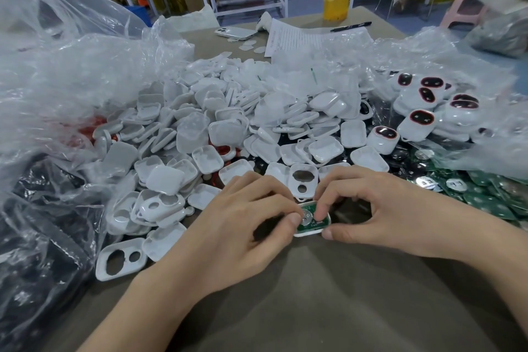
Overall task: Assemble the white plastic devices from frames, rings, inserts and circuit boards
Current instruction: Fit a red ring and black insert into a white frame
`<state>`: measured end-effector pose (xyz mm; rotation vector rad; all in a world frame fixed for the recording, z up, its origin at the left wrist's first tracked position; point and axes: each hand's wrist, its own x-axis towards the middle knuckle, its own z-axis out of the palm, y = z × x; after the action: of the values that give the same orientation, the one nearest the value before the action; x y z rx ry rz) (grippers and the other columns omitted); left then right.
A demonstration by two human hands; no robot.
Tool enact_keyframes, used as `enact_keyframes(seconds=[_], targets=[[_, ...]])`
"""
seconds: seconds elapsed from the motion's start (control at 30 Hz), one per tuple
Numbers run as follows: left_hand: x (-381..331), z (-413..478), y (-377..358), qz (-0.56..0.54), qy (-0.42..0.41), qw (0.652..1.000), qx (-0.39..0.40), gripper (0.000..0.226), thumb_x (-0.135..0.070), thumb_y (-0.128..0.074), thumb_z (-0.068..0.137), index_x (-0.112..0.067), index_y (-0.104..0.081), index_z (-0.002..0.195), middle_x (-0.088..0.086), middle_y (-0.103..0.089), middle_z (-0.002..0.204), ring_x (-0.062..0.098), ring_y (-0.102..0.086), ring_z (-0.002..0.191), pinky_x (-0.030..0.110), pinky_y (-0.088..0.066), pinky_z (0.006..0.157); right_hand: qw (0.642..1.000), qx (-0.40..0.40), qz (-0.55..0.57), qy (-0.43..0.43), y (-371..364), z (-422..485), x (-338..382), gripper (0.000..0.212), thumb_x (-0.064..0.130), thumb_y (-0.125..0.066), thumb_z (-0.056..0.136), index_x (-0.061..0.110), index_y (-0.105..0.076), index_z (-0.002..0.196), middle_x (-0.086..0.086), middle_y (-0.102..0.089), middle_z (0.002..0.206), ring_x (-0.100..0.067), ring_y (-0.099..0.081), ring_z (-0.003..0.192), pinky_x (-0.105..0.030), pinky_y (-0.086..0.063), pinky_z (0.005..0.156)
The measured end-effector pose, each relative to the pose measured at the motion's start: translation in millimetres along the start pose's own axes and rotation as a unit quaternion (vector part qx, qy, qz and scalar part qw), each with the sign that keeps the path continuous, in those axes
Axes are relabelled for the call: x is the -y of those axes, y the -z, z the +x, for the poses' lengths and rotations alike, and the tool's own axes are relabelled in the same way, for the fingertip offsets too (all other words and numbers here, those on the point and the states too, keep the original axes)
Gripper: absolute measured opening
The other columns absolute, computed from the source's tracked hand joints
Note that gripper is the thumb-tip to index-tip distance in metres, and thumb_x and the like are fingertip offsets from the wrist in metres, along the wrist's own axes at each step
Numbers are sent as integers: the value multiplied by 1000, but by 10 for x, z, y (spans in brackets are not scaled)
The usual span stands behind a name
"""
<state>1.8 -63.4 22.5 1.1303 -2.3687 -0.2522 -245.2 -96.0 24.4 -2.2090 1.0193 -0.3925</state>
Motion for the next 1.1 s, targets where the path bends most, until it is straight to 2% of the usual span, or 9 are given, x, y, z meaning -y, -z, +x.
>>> enact_keyframes(seconds=[0.23, 0.33, 0.4, 0.47, 0.63, 1.1], targets=[[-38, 3, -10, -14, -1, 1000, 6, 21, -29, -55, 98, -23, -74, 102, -18, -65, 105, 7, -56, 104, 25, -44, 91, 1000, 8, -2, -2, 2, 2, 6, 18, 56, -70, 81, 49, -66, 97, 19, -54, 116, -4, -54, 114, -35, -46, 95], [-49, 2, -5, -25, -1, 1000, -4, 21, -24, -54, 97, -22, -73, 105, -17, -65, 106, 8, -56, 103, 24, -44, 90, 1000, -2, -4, -3, 6, 3, 11, 20, 53, -73, 81, 49, -63, 98, 19, -55, 112, -3, -53, 111, -26, -44, 93], [-46, 1, -6, -30, -2, 1000, 2, 24, -19, -53, 95, -22, -74, 105, -17, -65, 107, 9, -56, 104, 25, -44, 90, 1000, -10, -8, -9, 9, 0, 16, 24, 54, -74, 79, 50, -61, 99, 20, -54, 110, -2, -53, 108, -17, -41, 85], [-45, 0, -9, -31, -6, 999, 19, 27, -17, -52, 93, -22, -75, 105, -17, -66, 110, 9, -56, 107, 28, -45, 93, 1000, -15, -8, -18, 10, -5, 15, 29, 55, -74, 77, 51, -58, 101, 23, -53, 109, 0, -53, 106, -14, -39, 80], [-47, 6, 2, -14, -14, 999, 50, 33, -16, -50, 92, -27, -76, 109, -18, -65, 115, 8, -54, 109, 31, -43, 95, 999, -21, -4, -35, 7, -12, 15, 35, 57, -74, 75, 50, -57, 104, 26, -55, 107, 2, -53, 104, -21, -40, 80], [-75, 8, -16, -18, -29, 999, 19, 25, -16, -54, 94, -21, -74, 108, -16, -66, 116, 8, -55, 110, 28, -44, 94, 999, -19, 2, -47, 10, -10, 38, 37, 54, -76, 76, 50, -56, 107, 34, -53, 106, 7, -50, 102, -21, -39, 77]])
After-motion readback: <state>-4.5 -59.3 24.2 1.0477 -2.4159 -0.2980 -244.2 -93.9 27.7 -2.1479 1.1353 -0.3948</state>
